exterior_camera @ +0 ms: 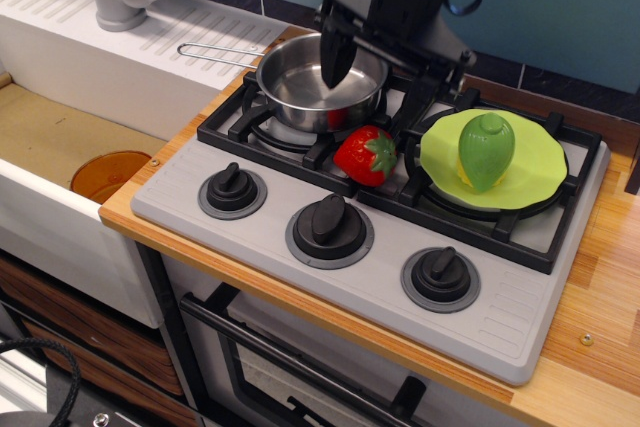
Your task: Put corncob on plate and strawberry in pot or pan on stove
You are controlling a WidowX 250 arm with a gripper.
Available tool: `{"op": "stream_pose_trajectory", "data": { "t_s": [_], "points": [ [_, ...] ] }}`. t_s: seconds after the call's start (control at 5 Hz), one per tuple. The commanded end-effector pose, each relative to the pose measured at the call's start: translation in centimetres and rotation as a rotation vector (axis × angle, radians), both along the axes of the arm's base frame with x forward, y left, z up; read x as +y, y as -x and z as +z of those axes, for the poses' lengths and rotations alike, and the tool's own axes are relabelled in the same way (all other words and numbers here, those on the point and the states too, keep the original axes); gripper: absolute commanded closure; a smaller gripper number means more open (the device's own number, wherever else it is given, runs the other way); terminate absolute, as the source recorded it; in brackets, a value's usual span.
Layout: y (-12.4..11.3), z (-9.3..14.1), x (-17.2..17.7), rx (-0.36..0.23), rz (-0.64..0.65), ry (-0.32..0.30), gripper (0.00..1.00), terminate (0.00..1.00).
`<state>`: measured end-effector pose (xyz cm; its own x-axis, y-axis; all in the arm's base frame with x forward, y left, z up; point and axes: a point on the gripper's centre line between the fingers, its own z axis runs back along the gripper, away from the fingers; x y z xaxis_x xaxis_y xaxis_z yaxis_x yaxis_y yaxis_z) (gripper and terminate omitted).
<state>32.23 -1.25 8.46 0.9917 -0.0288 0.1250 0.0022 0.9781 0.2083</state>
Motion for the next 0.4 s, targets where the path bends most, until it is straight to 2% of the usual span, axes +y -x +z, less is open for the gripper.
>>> {"op": "stream_pose_trajectory", "data": {
  "t_s": [0.0,0.2],
  "points": [
    [-0.22,0.92,-0.03,-0.104,0.017,0.023,0.00,0.00],
    [-0.16,-0.06,-0.03,-0.116,0.022,0.039,0.00,0.00]
  ]
}}
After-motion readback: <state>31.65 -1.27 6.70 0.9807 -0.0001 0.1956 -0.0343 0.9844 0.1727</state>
